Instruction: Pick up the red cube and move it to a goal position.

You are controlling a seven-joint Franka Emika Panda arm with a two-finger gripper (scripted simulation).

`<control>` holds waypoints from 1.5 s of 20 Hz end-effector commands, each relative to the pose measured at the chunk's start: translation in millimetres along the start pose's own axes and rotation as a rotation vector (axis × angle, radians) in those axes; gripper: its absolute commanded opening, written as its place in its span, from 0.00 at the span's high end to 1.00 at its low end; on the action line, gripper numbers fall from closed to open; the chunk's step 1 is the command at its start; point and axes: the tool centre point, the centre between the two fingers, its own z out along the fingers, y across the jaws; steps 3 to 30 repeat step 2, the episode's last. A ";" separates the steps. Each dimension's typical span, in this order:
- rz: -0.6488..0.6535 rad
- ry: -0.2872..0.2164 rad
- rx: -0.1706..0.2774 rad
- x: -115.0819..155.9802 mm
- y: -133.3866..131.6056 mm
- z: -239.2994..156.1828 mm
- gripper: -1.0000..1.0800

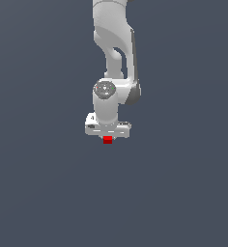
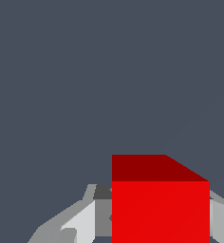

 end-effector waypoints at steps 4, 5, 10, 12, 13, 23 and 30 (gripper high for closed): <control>0.000 0.000 0.000 -2.4 0.0 -2.5 1.00; 0.000 0.000 0.000 -2.4 0.0 -2.5 1.00; 0.000 0.000 0.000 -2.4 0.0 -2.5 1.00; 0.000 0.000 0.000 -2.4 0.0 -2.5 1.00; 0.000 0.000 0.000 -2.4 0.0 -2.5 1.00; 0.000 0.000 0.000 -2.4 0.0 -2.5 1.00; 0.000 0.000 0.000 -2.4 0.0 -2.5 1.00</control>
